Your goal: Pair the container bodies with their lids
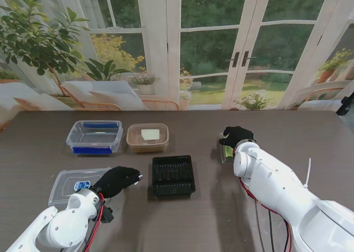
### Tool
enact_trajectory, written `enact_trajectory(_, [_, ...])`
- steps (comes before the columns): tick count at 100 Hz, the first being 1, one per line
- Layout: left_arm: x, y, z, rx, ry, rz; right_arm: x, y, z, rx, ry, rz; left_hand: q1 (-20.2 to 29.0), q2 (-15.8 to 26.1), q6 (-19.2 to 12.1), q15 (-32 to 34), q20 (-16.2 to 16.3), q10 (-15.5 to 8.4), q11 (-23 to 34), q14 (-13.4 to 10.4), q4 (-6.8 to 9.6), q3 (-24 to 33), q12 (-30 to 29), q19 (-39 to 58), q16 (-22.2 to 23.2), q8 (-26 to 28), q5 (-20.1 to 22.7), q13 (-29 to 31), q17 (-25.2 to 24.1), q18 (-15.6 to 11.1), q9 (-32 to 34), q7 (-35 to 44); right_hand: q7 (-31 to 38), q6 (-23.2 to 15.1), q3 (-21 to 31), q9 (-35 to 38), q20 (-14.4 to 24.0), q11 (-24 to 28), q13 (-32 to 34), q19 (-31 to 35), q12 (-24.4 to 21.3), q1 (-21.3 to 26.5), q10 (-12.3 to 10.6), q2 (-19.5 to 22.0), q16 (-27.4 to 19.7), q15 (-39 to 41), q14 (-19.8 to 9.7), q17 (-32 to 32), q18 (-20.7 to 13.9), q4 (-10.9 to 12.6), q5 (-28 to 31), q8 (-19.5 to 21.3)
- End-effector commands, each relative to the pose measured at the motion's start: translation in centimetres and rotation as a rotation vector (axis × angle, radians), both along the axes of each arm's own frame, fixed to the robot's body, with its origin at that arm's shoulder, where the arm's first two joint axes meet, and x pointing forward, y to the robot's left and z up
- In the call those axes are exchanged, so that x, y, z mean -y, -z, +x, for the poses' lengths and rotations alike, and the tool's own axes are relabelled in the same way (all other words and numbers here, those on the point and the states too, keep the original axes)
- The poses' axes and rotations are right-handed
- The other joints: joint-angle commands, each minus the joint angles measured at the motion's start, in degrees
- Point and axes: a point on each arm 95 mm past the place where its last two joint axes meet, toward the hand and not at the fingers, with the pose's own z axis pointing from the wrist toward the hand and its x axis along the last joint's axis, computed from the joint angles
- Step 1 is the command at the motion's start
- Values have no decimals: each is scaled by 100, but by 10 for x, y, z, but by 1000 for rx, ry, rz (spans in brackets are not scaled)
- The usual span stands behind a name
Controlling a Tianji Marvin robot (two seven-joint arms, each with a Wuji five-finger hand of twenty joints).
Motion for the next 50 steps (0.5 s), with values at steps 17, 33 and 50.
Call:
enact_trajectory(17, [2, -1, 0, -24, 7, 10, 5, 10, -6, -31, 34, -13, 34, 299, 28, 85, 80, 32, 16, -23, 85, -77, -9, -165, 38, 42, 74, 27, 39, -76, 129, -20, 90, -213, -362, -20, -73, 387, 228, -243, 229, -208, -120, 143, 335, 698, -196, -1473, 32, 147, -99, -1])
enact_trajectory(33, [3, -1, 2, -30, 10, 15, 9, 8, -4, -52, 36, -27, 30, 304, 23, 82, 80, 29, 18, -12, 85, -78, -9, -165, 37, 42, 75, 21, 38, -77, 132, -19, 102, -231, -399, -36, -62, 417, 219, -235, 232, -225, -124, 176, 346, 727, -188, -1463, 23, 154, -106, -2])
enact_trajectory(50, [3, 0, 2, -33, 15, 17, 17, 22, -10, -95, 56, -19, 31, 301, 28, 82, 80, 34, 18, -12, 86, -78, -8, -164, 37, 42, 70, 22, 39, -74, 134, -21, 105, -229, -405, -22, -51, 421, 213, -229, 225, -218, -114, 191, 344, 731, -185, -1454, 20, 161, -94, -7])
